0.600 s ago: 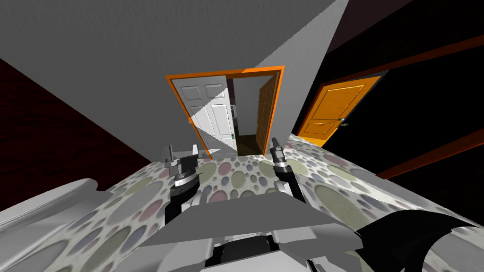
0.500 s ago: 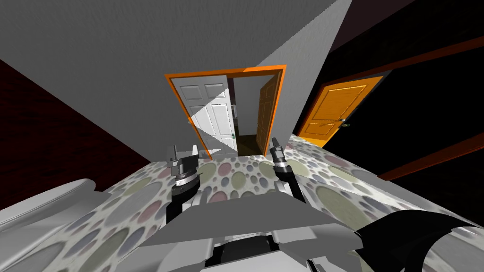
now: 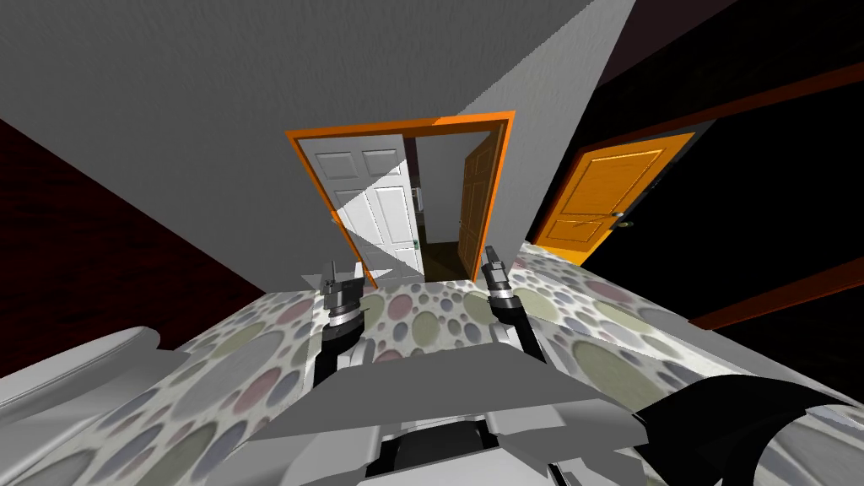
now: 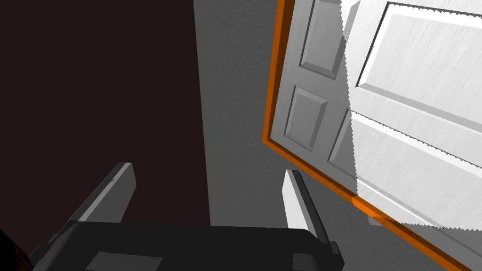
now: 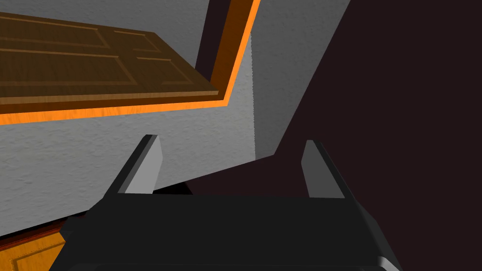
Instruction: Push the door open
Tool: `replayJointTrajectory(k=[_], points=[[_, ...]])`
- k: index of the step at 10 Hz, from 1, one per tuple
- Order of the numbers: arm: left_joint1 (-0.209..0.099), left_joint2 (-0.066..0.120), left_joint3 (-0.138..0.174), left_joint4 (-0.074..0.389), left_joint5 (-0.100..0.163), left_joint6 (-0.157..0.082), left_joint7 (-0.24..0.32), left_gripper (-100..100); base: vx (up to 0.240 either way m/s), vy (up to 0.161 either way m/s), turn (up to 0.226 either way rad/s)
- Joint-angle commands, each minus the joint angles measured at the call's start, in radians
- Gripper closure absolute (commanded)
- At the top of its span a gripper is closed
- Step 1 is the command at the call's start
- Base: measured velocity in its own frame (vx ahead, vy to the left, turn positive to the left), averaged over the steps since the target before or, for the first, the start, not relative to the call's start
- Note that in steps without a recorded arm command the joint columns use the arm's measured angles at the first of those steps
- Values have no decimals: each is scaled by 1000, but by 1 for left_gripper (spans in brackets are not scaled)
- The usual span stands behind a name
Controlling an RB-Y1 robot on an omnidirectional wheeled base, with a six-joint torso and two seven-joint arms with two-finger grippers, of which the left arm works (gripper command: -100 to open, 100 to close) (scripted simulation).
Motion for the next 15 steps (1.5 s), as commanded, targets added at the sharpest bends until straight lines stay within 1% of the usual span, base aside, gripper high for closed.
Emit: replayJointTrajectory(k=[1,6,11,15], points=[[-16,8,-1,37,-1,-2,-2,-100,134,-22,3],[-60,29,-1,149,-2,-12,-4,-100,101,-1,5],[-112,48,-2,280,-3,-23,-7,-100,95,-10,6],[-157,61,-3,395,-5,-34,-9,-100,98,-12,7]])
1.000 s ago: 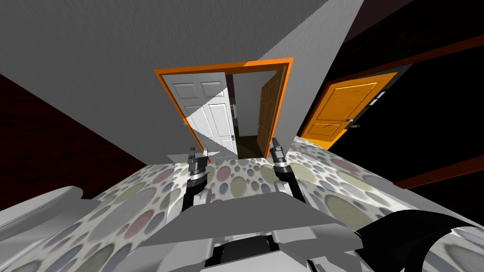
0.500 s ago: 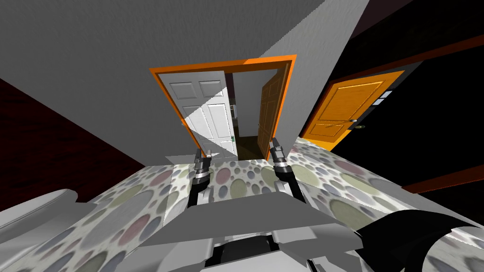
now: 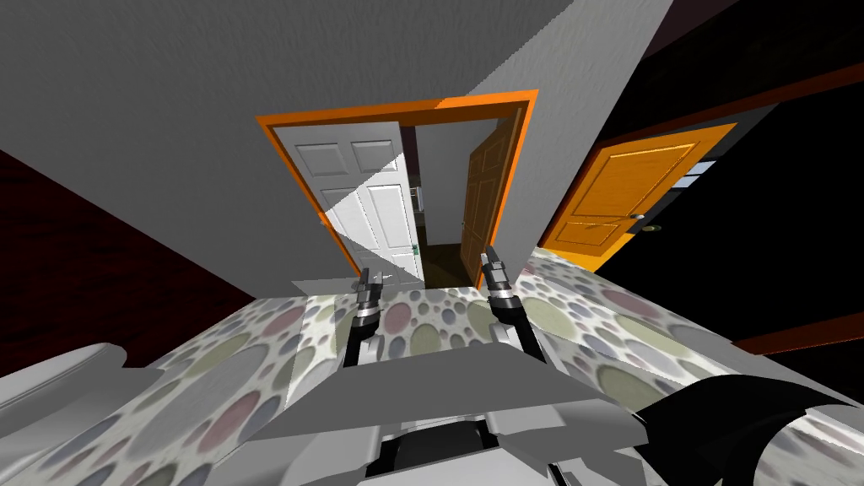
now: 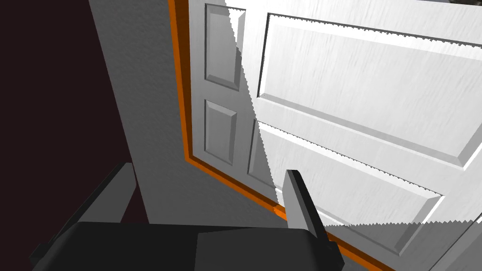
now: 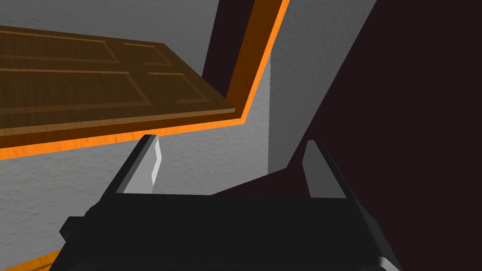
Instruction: Push the door open
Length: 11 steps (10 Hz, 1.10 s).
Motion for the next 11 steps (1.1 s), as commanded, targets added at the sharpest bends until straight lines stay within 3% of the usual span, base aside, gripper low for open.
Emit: replayJointTrajectory(k=[1,6,7,10,11], points=[[-18,5,0,41,-1,3,-1,-100,96,-7,6],[-78,18,-1,190,-2,-11,-5,-100,103,-11,7],[-78,18,-1,194,-2,-11,-5,-100,58,-9,3],[-115,23,-2,282,-3,-20,-7,-100,80,-9,7],[-115,23,-2,289,-3,-20,-7,-100,62,-3,1]])
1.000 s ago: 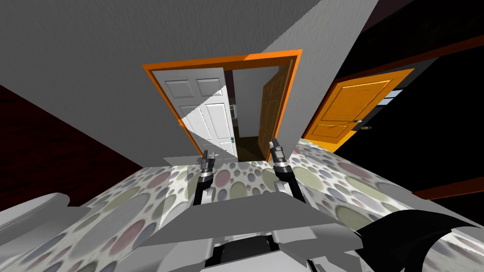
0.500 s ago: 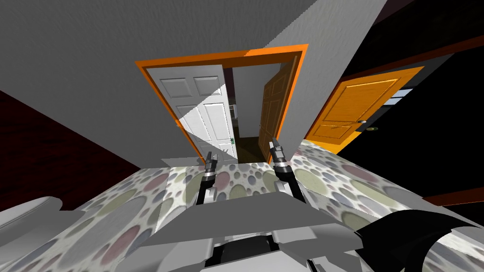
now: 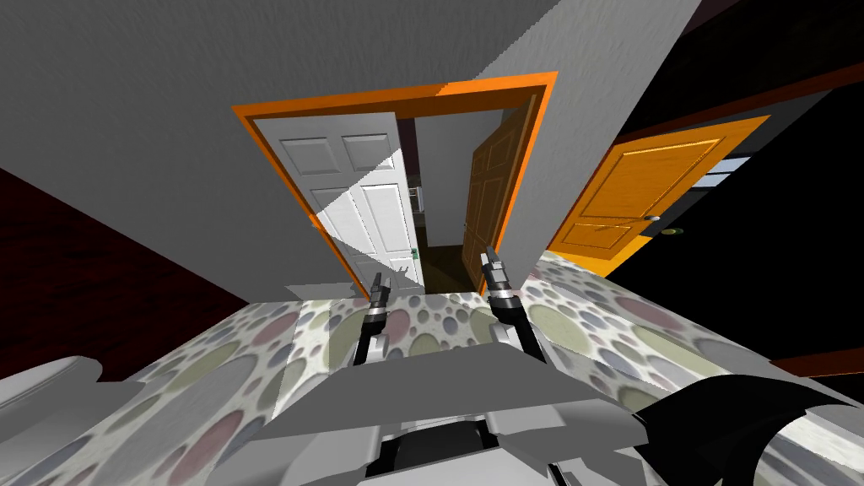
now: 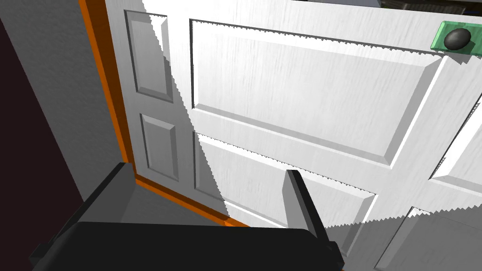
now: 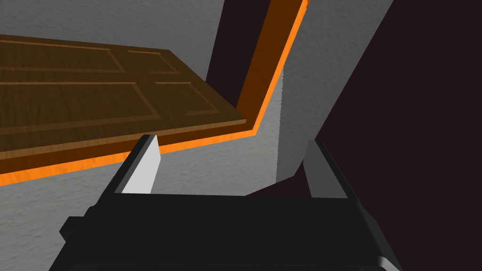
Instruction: Push the door open
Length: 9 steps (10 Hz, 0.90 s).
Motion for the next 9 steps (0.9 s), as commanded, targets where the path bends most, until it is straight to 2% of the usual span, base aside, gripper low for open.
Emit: replayJointTrajectory(k=[1,6,7,9], points=[[-14,3,0,42,0,-7,0,-100,58,-11,5],[-76,8,-1,198,-2,-22,-3,-100,94,-16,7],[-76,8,-1,200,-2,-22,-3,-100,67,-2,4],[-100,8,-1,261,-2,-27,-5,-100,66,-5,5]])
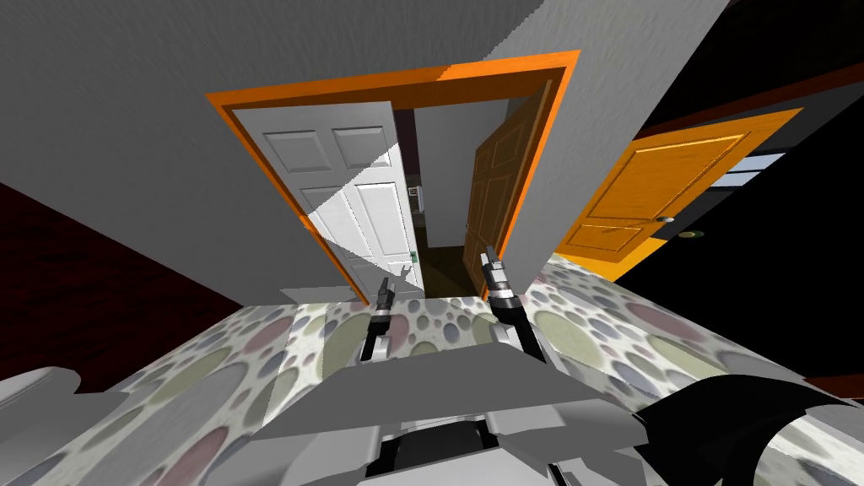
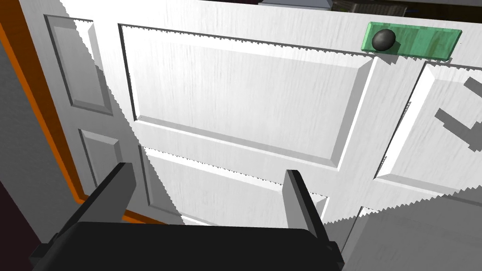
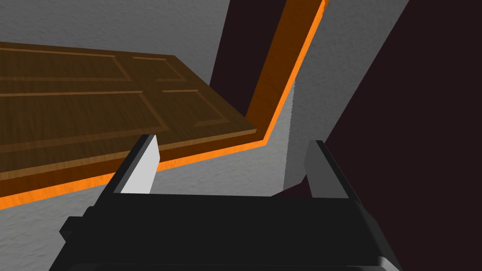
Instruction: Push the door open
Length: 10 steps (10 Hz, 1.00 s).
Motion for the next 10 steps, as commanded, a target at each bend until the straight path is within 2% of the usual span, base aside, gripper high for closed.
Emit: replayJointTrajectory(k=[1,10], points=[[-24,1,1,50,0,-3,0,-100,85,-18,7],[-124,-3,-1,307,-3,-26,-6,-100,101,-12,7]])
